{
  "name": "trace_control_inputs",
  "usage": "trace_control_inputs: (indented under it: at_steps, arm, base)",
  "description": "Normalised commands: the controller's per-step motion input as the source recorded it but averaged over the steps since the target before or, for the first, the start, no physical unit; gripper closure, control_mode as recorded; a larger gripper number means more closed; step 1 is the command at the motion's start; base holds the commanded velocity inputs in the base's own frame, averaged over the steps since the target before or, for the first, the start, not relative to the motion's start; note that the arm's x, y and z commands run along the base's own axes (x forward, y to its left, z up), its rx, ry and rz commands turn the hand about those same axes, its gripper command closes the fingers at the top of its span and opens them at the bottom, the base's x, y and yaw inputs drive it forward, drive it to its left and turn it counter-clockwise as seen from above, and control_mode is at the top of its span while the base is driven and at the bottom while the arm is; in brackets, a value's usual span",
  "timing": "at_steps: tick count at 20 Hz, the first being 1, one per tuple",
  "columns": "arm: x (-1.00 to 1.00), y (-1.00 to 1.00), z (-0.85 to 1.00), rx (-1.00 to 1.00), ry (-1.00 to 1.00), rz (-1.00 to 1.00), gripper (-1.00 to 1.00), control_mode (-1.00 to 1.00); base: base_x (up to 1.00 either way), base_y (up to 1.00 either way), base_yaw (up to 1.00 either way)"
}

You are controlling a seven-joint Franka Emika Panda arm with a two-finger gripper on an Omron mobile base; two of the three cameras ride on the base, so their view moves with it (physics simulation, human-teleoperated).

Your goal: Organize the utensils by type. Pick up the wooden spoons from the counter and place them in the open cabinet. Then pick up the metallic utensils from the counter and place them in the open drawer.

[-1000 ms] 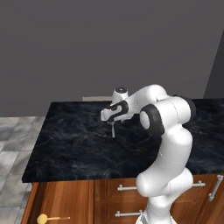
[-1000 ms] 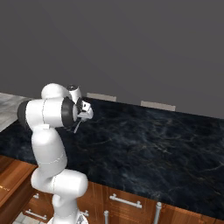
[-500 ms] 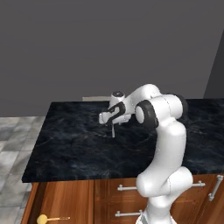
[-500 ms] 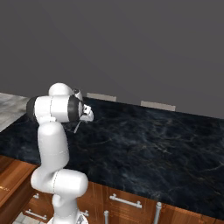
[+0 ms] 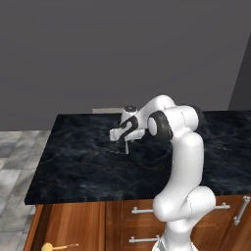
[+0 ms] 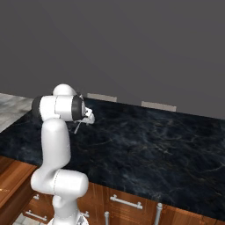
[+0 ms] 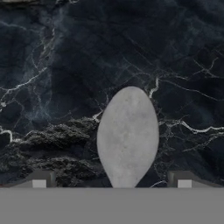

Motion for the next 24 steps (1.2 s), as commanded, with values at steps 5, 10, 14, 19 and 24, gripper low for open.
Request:
trace_control_inputs:
  at_steps: [5, 10, 14, 19, 24]
  arm:
    - [0.09, 0.06, -0.19, 0.0, 0.0, 0.0, -1.0, -1.0]
    - [-0.01, 0.03, -0.36, 0.0, 0.05, 0.0, 1.0, -1.0]
    - [-0.17, 0.03, -0.43, 0.0, 0.08, 0.0, 1.0, -1.0]
    - [-0.45, 0.11, -0.44, 0.0, 0.12, 0.02, 1.0, -1.0]
    - [-0.69, 0.39, -0.34, 0.0, 0.0, 0.0, 1.0, -1.0]
  base:
    - [0.0, 0.0, 0.0]
    - [0.0, 0.0, 0.0]
    - [0.0, 0.0, 0.0]
    - [0.0, 0.0, 0.0]
    - [0.0, 0.0, 0.0]
